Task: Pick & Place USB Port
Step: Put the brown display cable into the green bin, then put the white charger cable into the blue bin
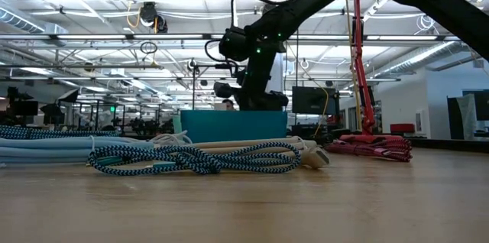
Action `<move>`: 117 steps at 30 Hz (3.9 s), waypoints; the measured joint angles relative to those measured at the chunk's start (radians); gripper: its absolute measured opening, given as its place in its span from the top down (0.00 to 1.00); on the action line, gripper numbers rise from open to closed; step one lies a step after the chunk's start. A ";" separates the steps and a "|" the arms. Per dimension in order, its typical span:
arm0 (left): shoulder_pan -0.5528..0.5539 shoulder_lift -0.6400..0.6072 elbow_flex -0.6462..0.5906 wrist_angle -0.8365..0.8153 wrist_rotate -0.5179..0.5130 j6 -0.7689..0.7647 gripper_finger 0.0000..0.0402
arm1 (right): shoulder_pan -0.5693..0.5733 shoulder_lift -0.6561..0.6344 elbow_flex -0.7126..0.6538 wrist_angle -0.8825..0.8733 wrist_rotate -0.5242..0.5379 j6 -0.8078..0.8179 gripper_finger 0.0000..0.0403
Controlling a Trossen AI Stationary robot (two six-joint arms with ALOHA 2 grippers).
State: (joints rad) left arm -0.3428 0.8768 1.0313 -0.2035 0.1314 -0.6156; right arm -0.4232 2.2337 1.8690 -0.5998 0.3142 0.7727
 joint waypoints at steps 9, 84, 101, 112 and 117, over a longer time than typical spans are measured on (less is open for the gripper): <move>0.000 0.000 0.000 0.000 0.004 -0.008 0.55 | 0.000 0.000 0.000 0.041 -0.003 0.008 0.98; 0.069 0.000 0.001 0.062 -0.046 0.114 0.55 | 0.571 -0.691 0.001 -0.456 -0.083 0.074 0.69; 0.076 0.100 0.001 -0.541 -0.301 -0.182 0.55 | 0.738 -0.709 -0.279 -0.855 -0.079 0.390 0.60; 0.058 0.487 0.001 -0.642 -0.307 -0.057 0.55 | 0.801 -0.708 -0.493 -0.620 -0.132 0.466 0.60; 0.059 0.615 0.001 -0.582 -0.343 0.046 0.55 | 0.831 -0.709 -0.500 -0.530 -0.109 0.479 0.60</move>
State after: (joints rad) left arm -0.2836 1.4918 1.0321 -0.7855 -0.2118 -0.5693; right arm 0.4080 1.5246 1.3693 -1.1299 0.2053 1.2516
